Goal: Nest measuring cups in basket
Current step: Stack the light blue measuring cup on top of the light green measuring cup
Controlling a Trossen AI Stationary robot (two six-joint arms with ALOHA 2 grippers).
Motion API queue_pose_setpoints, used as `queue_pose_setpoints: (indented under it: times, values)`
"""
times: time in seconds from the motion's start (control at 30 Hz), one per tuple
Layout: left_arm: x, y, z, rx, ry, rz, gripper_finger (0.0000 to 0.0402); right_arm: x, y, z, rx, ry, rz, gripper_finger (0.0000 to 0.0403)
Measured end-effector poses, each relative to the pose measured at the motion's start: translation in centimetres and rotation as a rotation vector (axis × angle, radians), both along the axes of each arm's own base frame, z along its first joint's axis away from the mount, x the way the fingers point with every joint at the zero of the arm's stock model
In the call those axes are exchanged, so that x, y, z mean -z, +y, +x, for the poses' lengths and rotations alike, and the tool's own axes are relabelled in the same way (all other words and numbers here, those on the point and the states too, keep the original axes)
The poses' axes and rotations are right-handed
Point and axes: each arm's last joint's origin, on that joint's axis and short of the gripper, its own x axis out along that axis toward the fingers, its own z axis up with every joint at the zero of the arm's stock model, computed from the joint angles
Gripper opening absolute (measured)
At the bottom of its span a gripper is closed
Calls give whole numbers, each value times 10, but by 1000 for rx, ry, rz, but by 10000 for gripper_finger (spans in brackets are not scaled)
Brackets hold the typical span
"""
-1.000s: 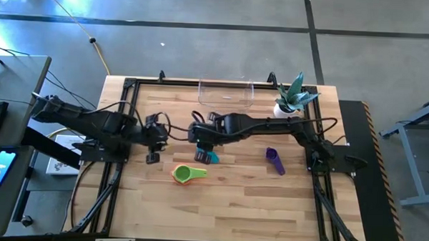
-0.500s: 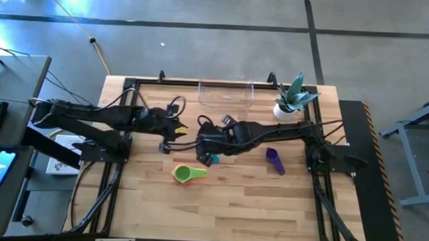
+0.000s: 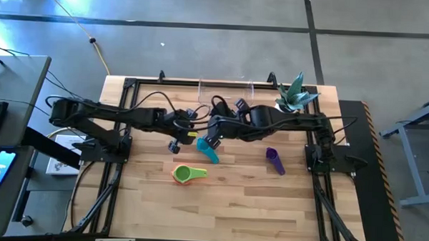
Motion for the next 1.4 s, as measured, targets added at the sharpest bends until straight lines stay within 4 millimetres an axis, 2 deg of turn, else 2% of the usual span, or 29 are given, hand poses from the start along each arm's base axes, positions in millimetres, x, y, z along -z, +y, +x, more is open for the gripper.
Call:
queue_pose_setpoints:
  times: [0.4,0.93,1.13,1.4]
  values:
    - [34,-1,16,89,110,2,104,1,-3,-1,4,19,4,76]
    - [43,-18,23,276,135,101,104,3,-3,-3,40,21,28,76]
    - [52,-21,23,286,194,110,104,3,-3,-3,39,19,30,76]
    - [52,-21,22,322,211,167,104,3,-2,-2,51,1,45,76]
